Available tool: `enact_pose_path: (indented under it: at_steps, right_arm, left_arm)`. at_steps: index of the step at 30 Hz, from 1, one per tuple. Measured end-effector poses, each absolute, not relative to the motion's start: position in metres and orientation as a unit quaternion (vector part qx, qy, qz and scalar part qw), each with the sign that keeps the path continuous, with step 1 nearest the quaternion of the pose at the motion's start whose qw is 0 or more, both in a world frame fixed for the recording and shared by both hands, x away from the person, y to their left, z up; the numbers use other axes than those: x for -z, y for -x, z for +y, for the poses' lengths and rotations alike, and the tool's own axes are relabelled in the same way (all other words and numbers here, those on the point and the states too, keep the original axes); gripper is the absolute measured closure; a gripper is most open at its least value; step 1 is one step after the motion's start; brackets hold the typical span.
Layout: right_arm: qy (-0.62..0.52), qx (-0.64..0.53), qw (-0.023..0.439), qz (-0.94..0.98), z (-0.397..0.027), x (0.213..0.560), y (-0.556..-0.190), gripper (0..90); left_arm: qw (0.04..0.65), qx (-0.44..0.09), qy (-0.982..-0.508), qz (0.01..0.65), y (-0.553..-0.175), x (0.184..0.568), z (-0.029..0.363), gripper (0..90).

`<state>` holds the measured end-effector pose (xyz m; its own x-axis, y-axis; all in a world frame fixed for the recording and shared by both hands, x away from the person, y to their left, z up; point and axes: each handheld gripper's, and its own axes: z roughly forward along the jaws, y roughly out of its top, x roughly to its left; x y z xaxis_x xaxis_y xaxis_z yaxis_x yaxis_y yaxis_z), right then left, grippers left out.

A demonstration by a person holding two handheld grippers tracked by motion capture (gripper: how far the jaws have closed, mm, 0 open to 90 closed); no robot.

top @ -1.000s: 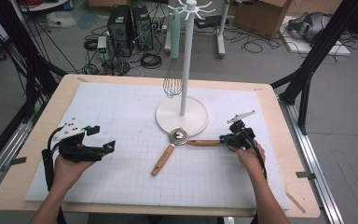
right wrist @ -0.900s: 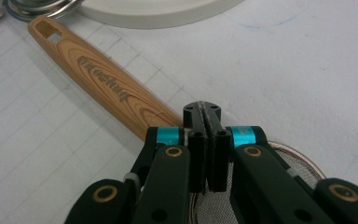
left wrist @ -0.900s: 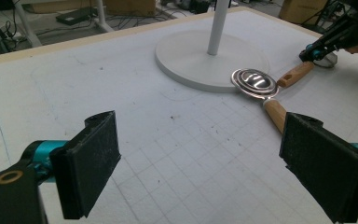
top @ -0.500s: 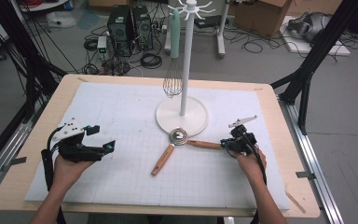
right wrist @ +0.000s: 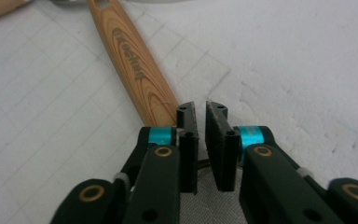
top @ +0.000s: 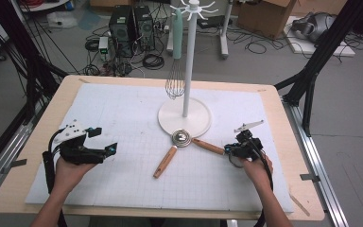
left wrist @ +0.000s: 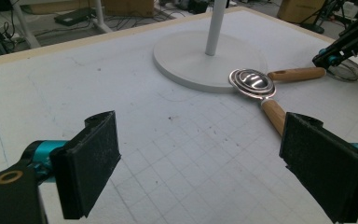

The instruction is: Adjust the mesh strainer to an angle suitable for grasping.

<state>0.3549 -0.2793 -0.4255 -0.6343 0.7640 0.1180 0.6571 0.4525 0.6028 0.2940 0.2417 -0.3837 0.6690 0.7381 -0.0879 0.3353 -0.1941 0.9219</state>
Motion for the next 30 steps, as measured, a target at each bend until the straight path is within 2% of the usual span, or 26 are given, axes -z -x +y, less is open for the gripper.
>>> enact_pose_path:
  at_steps: [4,8,19,24,30]
  right_arm:
    - [-0.401,-0.339,0.096,0.846,-0.281,0.414,-0.354,77.7]
    - [-0.366,-0.359,0.104,0.852,-0.274,0.405,-0.357,68.3]
    - [-0.293,-0.35,0.065,0.887,-0.239,0.409,-0.375,50.5]
    - [-0.276,-0.339,0.056,0.898,-0.229,0.416,-0.379,48.1]
    - [-0.266,-0.328,0.057,0.905,-0.22,0.421,-0.385,51.5]
  left_arm:
    - [0.524,-0.192,-0.749,0.358,-0.294,0.384,0.242,12.2]
    - [0.525,-0.191,-0.748,0.359,-0.294,0.384,0.242,12.3]
    - [0.523,-0.19,-0.75,0.357,-0.295,0.384,0.242,12.2]
    - [0.523,-0.19,-0.75,0.357,-0.295,0.385,0.242,12.3]
    - [0.524,-0.188,-0.75,0.356,-0.295,0.385,0.241,12.3]
